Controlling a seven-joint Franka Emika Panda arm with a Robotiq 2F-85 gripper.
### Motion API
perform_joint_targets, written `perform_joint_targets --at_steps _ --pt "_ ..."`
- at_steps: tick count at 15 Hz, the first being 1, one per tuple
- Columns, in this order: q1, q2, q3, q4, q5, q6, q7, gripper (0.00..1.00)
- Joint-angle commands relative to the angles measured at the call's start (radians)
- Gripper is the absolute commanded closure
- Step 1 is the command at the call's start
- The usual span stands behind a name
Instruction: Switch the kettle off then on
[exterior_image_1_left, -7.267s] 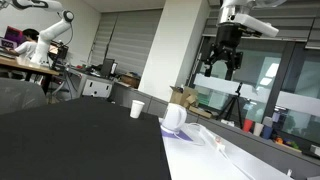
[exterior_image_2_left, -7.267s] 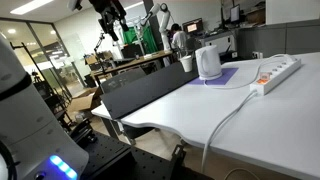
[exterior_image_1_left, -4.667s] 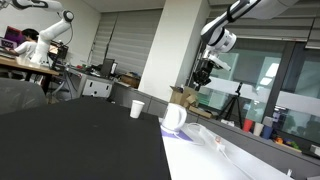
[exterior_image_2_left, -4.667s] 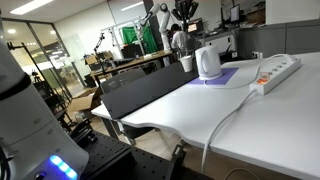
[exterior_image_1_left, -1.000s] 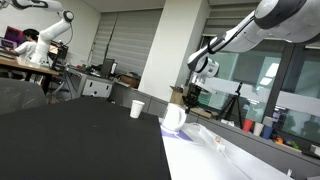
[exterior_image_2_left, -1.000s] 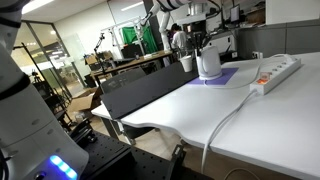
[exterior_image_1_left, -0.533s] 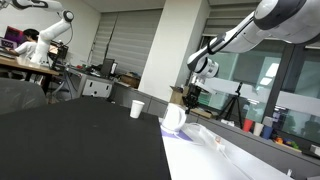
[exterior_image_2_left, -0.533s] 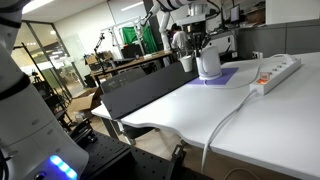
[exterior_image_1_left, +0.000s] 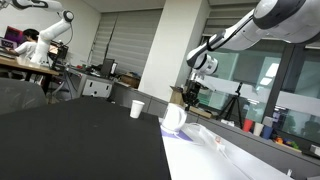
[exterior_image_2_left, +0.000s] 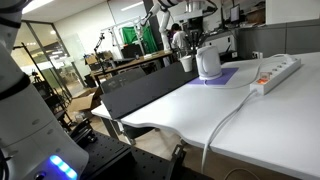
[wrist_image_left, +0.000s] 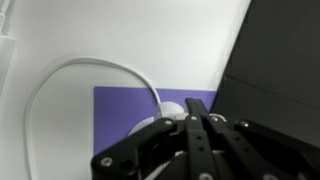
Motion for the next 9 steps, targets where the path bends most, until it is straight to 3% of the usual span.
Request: perform_joint_targets --at_steps 1,9 --pt "0.003 0.002 0.004 0.027 -0.017 0.008 0.029 1.00" --pt "0.002 0.008 0.004 0.024 -0.018 0.049 0.026 1.00"
